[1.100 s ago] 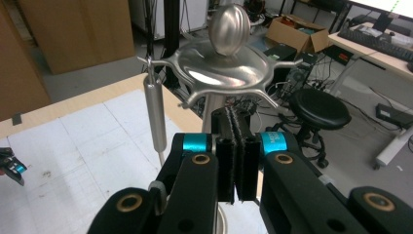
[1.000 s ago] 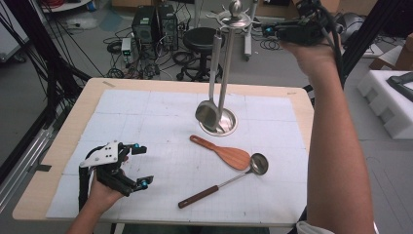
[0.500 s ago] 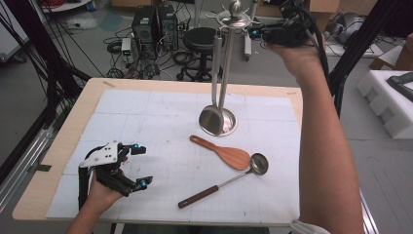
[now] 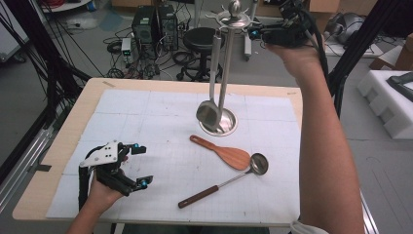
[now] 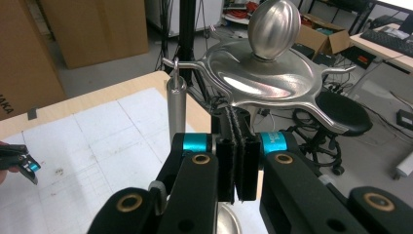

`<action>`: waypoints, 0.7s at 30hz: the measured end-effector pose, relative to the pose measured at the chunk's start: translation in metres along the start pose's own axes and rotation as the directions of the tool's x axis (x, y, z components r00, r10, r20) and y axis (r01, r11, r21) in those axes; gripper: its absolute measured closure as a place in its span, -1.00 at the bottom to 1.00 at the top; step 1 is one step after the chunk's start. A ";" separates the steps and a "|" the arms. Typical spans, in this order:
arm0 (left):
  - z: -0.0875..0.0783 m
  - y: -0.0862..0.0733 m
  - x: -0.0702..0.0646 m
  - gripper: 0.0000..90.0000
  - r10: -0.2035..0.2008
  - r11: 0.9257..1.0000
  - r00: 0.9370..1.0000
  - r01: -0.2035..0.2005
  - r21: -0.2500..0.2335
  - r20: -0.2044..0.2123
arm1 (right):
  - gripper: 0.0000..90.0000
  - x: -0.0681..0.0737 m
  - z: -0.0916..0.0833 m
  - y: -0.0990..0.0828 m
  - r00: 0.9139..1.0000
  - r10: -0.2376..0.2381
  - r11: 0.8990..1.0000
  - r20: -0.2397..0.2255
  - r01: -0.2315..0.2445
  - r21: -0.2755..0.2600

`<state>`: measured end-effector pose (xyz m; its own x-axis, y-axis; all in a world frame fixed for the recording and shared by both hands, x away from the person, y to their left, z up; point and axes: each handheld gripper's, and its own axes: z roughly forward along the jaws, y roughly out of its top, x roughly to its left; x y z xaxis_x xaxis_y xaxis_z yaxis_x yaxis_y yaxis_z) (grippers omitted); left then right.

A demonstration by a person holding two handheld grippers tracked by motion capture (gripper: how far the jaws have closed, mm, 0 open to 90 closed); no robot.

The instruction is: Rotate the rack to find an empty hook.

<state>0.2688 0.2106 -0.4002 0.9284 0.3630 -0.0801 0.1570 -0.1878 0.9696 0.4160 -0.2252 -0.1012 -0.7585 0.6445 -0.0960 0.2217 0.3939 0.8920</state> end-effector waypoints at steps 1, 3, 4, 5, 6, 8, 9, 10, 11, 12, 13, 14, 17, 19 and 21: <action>0.000 0.000 0.000 -0.96 0.000 1.000 1.000 0.000 0.000 0.001 | 0.99 0.000 0.000 0.000 1.000 0.001 1.000 -0.003 -0.001 -0.003; 0.000 0.000 0.000 -0.96 0.002 1.000 1.000 -0.002 0.003 0.000 | 0.99 0.001 0.001 0.000 1.000 -0.001 1.000 -0.003 0.001 -0.002; 0.000 0.000 0.000 -0.96 0.000 1.000 1.000 0.000 0.001 -0.001 | 0.99 0.001 0.001 0.001 1.000 -0.002 1.000 -0.005 0.002 -0.002; 0.000 0.000 0.000 -0.96 0.000 1.000 1.000 0.000 0.002 -0.001 | 0.99 0.001 0.001 0.001 1.000 -0.003 1.000 -0.006 0.003 -0.002; 0.000 0.000 0.000 -0.96 0.000 1.000 1.000 0.000 0.003 -0.001 | 0.99 0.002 0.001 0.001 1.000 -0.004 1.000 -0.006 0.004 -0.003; 0.001 0.000 0.000 -0.96 0.002 1.000 1.000 -0.002 0.005 0.002 | 0.99 0.002 0.002 0.001 1.000 -0.007 1.000 -0.008 0.007 -0.005; 0.001 0.000 0.000 -0.96 0.003 1.000 1.000 -0.003 0.006 0.001 | 0.99 0.002 0.002 0.001 1.000 -0.007 1.000 -0.008 0.007 -0.005; 0.001 0.000 0.000 -0.96 0.003 1.000 1.000 -0.003 0.007 0.000 | 0.99 0.002 0.002 0.001 1.000 -0.006 1.000 -0.010 0.006 -0.005; 0.001 0.000 0.000 -0.96 0.003 1.000 1.000 -0.003 0.007 0.000 | 0.99 0.002 0.002 0.001 1.000 -0.006 1.000 -0.009 0.006 -0.005; 0.001 0.000 0.000 -0.96 0.003 1.000 1.000 -0.003 0.006 0.000 | 0.99 0.002 0.002 0.001 1.000 -0.007 1.000 -0.009 0.007 -0.005; 0.001 0.000 0.000 -0.96 0.003 1.000 1.000 -0.003 0.006 0.000 | 0.99 0.002 0.002 0.001 1.000 -0.004 1.000 -0.010 0.004 -0.005; 0.001 0.000 0.000 -0.96 0.002 1.000 1.000 -0.002 0.005 0.000 | 0.99 0.002 0.002 0.001 1.000 -0.006 1.000 -0.010 0.006 -0.004; 0.001 0.000 0.000 -0.96 0.003 1.000 1.000 -0.003 0.006 0.000 | 0.99 0.003 0.003 0.002 1.000 -0.006 1.000 -0.012 0.006 -0.006; 0.001 0.000 0.000 -0.96 0.003 1.000 1.000 -0.003 0.006 -0.001 | 0.99 0.003 0.003 0.002 1.000 -0.007 1.000 -0.014 0.007 -0.004; 0.001 0.000 0.000 -0.96 0.003 1.000 1.000 -0.003 0.005 0.000 | 0.99 0.004 0.004 0.002 1.000 -0.008 1.000 -0.011 0.008 0.001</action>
<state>0.2690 0.2094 -0.4006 0.9287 0.3626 -0.0774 0.1561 -0.1931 0.9687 0.4161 -0.2195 -0.1016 -0.7673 0.6337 -0.0985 0.2159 0.3998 0.8908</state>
